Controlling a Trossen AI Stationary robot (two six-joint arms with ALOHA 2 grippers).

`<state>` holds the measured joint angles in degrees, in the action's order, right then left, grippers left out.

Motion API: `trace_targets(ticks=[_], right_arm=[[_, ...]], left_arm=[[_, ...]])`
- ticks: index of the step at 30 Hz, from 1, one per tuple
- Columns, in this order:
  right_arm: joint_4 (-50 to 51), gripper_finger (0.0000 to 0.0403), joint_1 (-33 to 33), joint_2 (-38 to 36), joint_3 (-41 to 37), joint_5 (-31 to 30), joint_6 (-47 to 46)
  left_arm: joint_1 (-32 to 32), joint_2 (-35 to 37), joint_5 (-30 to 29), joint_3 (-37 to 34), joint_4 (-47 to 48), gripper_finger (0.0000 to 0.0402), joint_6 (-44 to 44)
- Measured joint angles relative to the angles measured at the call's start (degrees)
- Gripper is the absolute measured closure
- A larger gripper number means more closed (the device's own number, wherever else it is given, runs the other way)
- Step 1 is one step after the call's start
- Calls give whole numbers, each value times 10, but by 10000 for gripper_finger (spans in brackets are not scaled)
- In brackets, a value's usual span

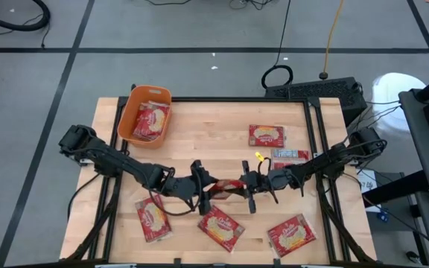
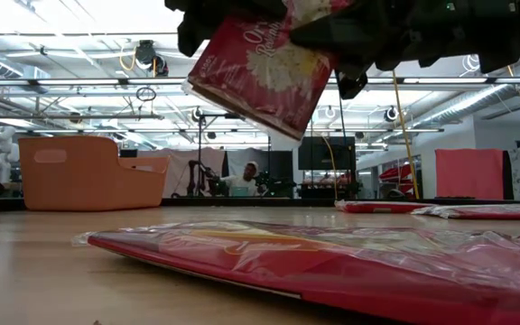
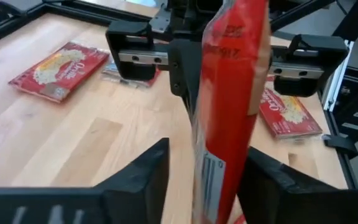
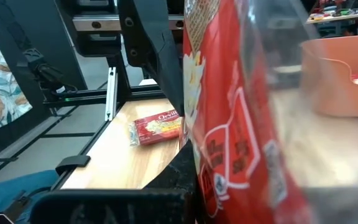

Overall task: Sort popcorn bags into baskets
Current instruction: Put the red popcorn bag into the orange bin

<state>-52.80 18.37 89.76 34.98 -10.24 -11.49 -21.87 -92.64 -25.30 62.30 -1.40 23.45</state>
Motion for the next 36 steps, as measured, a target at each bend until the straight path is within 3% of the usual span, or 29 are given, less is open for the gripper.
trace_targets(ticks=[10,15,21,27,36], right_arm=[[0,389,0,0,0,-2,1],[0,360,1,0,-1,-38,-23],[-9,277,-1,-5,-20,-62,-28],[-27,202,-3,-5,-26,-79,-27],[-25,155,-2,-13,-26,-77,-28]], left_arm=[[-1,0,1,0,-1,370,-4],[-1,0,-2,0,-2,371,-7],[-1,3,-2,0,1,354,-22],[4,16,0,0,15,372,-35],[9,82,-1,0,87,358,-39]])
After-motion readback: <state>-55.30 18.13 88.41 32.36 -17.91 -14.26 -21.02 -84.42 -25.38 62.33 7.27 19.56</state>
